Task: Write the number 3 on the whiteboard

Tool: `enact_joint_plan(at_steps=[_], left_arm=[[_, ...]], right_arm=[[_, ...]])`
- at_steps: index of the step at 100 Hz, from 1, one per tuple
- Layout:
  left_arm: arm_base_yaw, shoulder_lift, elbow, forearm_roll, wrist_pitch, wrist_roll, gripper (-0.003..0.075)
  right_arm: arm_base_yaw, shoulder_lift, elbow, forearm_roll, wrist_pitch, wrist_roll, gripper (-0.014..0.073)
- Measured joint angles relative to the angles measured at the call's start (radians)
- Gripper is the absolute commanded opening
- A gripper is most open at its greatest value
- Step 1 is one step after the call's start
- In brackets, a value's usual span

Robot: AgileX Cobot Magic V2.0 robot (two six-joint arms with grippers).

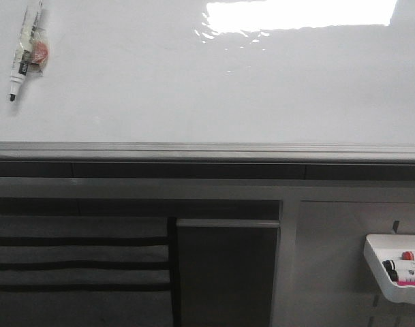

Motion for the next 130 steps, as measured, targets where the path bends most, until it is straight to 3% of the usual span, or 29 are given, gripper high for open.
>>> enact_joint_plan(at_steps=[35,50,81,130], left_arm=[[-0.005,0.006,0.000,-0.036,0.000,0.000,0.0489],[-0.071,0.027,0.027,-0.036,-0.038,0.000,0.0489],[-0.129,0.214,0.156,-0.036,-0.329,0.000,0.0489],[-0.165,0.639,0.090,-0.044,-0.632,0.000,0.0489]], right_arm=[[0.000,0.000,0.000,-0.002,0.000,0.000,0.0481],[0.000,0.000,0.000,-0.002,0.000,0.000,0.0481],[0.000,0.000,0.000,-0.002,-0.007,0.000,0.0481],[0.000,0.016,0.014,-0.002,-0.024,0.000,0.0481]])
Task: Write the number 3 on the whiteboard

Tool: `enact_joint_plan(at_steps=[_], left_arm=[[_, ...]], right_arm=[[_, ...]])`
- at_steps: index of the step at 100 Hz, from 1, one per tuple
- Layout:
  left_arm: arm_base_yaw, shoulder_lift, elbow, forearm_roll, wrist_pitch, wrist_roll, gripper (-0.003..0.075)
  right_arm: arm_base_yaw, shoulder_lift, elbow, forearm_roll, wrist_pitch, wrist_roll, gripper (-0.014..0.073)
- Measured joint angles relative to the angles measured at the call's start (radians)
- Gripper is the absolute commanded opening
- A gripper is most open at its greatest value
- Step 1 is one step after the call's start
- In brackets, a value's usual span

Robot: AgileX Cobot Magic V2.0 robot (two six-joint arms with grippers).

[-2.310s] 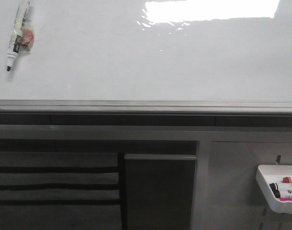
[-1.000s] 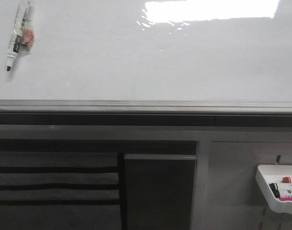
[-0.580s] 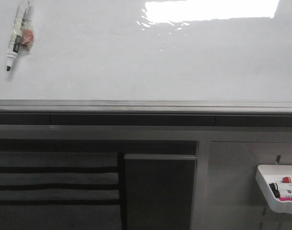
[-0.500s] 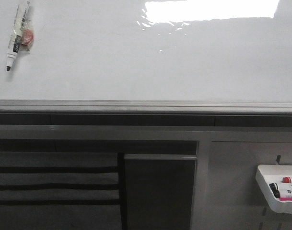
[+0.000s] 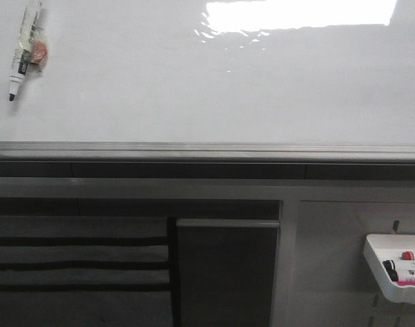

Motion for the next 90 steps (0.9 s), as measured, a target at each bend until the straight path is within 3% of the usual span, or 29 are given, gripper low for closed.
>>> enact_joint_plan(at_steps=[42,73,90], left_arm=[[-0.040,0.196,-0.068,0.021,-0.147,0.000,0.0487],[-0.049,0.258,-0.077,0.063,-0.230,0.000,0.0254],[-0.049,0.263,-0.077,0.063,-0.245,0.000,0.0181]], right_arm=[[0.000,0.054,0.001,0.000,-0.014,0.000,0.0481],[0.000,0.059,0.001,0.000,-0.021,0.000,0.0481],[0.000,0.059,0.001,0.000,-0.021,0.000,0.0481]])
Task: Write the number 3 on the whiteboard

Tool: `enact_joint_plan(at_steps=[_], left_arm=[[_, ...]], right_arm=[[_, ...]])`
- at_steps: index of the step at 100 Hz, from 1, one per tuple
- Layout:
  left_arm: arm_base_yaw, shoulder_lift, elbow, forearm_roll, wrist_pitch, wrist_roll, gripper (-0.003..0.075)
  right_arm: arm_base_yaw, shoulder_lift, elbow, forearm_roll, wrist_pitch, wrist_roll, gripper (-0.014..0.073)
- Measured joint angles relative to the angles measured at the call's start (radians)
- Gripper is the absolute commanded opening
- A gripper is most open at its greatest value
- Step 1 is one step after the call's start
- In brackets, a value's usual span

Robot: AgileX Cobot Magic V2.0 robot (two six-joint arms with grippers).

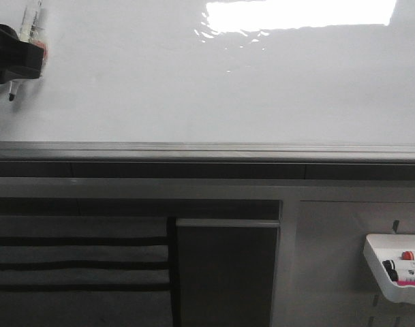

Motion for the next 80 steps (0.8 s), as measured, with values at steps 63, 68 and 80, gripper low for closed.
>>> enact_joint_plan(at_steps=[63,68,80], left_arm=[[0.000,0.039,-0.001,0.000,-0.014,0.000,0.0167],[0.000,0.039,-0.001,0.000,-0.014,0.000,0.0165],[0.000,0.039,-0.001,0.000,-0.014,0.000,0.0101]], right_arm=[[0.000,0.000,0.000,-0.004,0.000,0.000,0.0481],[0.000,0.000,0.000,-0.004,0.000,0.000,0.0481],[0.000,0.000,0.000,-0.004,0.000,0.000,0.0481]])
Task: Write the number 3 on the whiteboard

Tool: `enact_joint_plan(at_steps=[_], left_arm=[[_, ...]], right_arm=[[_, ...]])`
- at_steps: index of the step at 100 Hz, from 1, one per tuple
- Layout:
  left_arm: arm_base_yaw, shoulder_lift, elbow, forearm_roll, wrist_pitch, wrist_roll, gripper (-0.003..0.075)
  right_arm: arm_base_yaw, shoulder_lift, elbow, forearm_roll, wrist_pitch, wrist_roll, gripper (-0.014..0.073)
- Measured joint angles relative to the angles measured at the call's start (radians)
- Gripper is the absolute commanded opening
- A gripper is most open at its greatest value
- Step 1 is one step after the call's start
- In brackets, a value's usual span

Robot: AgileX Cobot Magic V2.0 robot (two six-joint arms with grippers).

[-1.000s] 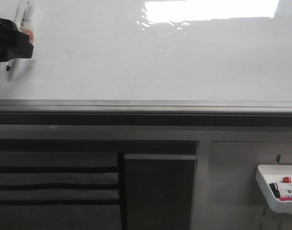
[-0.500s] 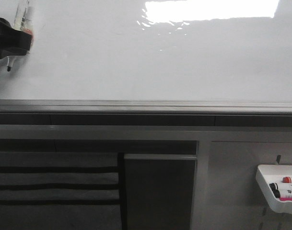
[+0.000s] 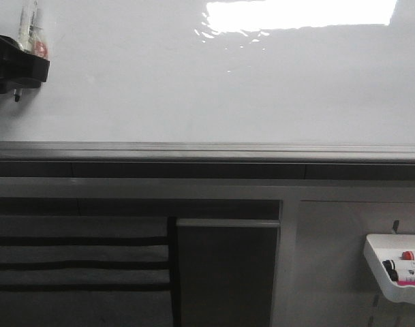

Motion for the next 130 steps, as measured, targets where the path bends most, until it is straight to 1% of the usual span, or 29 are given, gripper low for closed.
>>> enact_joint_plan(at_steps=[10,18,31,40,47,56,63,71,75,86,94,99,114,122,130], left_arm=[[0.000,0.000,0.000,0.000,0.000,0.000,0.0023],[0.000,0.000,0.000,0.000,-0.001,0.000,-0.0021],[0.000,-0.003,0.000,0.015,0.002,0.000,-0.0020],[0.000,-0.032,0.000,0.062,0.047,0.000,-0.0020],[0.000,-0.075,-0.003,0.101,0.116,0.000,-0.0020],[-0.001,-0.143,-0.023,0.141,0.262,0.001,-0.0020],[-0.001,-0.197,-0.048,0.154,0.397,0.005,-0.0020],[-0.015,-0.258,-0.083,0.157,0.557,0.029,-0.0020],[-0.029,-0.291,-0.096,0.149,0.615,0.048,-0.0020],[-0.081,-0.368,-0.144,0.071,0.759,0.165,-0.0020],[-0.126,-0.404,-0.179,-0.039,0.852,0.292,-0.0020],[-0.152,-0.419,-0.205,-0.114,0.921,0.375,-0.0020],[-0.230,-0.433,-0.257,-0.358,1.095,0.655,-0.0020],[-0.276,-0.433,-0.264,-0.479,1.158,0.806,-0.0020],[-0.320,-0.433,-0.266,-0.544,1.197,0.896,-0.0020]], right_arm=[[0.000,0.000,0.000,0.000,0.000,0.000,0.0481],[0.000,0.000,0.000,0.000,0.000,0.000,0.0481],[0.000,0.000,0.000,0.000,0.007,0.000,0.0481],[0.000,0.000,-0.003,0.000,0.048,0.000,0.0481],[0.007,0.004,-0.026,0.004,0.105,0.000,0.0480],[0.027,0.021,-0.074,0.050,0.187,-0.037,0.0480],[0.048,0.050,-0.115,0.130,0.261,-0.104,0.0480],[0.071,0.108,-0.159,0.262,0.350,-0.222,0.0480],[0.084,0.137,-0.180,0.322,0.395,-0.278,0.0481],[0.103,0.234,-0.230,0.516,0.485,-0.464,0.0480],[0.107,0.302,-0.263,0.644,0.533,-0.603,0.0480],[0.107,0.350,-0.286,0.700,0.564,-0.678,0.0480],[0.125,0.454,-0.363,0.806,0.662,-0.880,0.0481],[0.172,0.494,-0.405,0.834,0.701,-0.971,0.0481],[0.236,0.526,-0.445,0.843,0.720,-1.036,0.0481]])
